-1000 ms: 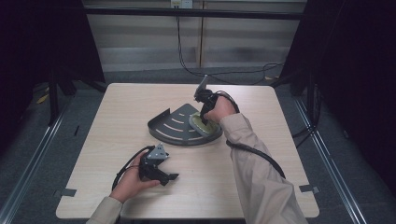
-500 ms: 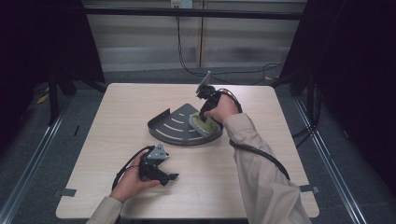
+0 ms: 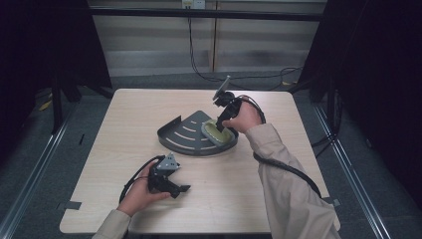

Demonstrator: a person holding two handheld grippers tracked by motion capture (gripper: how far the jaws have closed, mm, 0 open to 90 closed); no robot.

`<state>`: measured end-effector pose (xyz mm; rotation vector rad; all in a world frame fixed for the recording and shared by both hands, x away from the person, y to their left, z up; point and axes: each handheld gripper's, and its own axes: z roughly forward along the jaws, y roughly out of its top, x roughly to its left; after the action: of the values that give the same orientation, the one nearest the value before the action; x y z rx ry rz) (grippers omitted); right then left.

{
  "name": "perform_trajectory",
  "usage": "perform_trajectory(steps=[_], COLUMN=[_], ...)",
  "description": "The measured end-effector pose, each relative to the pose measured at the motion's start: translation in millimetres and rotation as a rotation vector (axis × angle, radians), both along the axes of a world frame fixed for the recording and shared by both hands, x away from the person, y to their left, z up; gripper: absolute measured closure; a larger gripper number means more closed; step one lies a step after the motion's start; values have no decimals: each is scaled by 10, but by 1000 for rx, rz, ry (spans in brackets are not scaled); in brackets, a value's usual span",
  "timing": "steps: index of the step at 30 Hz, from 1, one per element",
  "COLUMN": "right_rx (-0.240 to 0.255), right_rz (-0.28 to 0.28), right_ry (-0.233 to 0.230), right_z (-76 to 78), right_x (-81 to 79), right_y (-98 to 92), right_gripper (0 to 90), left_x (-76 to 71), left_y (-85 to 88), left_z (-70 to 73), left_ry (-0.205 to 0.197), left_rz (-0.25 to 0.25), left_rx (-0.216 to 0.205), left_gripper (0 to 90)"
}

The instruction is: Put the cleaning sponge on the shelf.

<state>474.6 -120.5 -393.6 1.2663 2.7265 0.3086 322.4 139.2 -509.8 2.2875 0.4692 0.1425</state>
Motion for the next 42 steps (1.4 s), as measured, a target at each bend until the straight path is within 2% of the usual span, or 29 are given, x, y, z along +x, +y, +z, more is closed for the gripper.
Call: perform_trajectory(steps=[7, 12, 22, 42], right_rx=[14, -4, 14, 63], right_rz=[7, 21, 22, 14], right_ry=[-1, 4, 15, 28], right_z=[32, 42, 57, -84], right_x=[-86, -155, -303, -629], right_y=[-80, -163, -310, -650], right_gripper=[213, 209, 197, 174], left_x=[-3, -3, -1, -5], left_y=[-2, -2, -1, -6], left_z=[-1, -1, 0, -5], left_ry=[-3, -3, -1, -6], left_rz=[2, 2, -1, 5], left_rx=[1, 2, 1, -3], left_gripper=[94, 94, 93, 92])
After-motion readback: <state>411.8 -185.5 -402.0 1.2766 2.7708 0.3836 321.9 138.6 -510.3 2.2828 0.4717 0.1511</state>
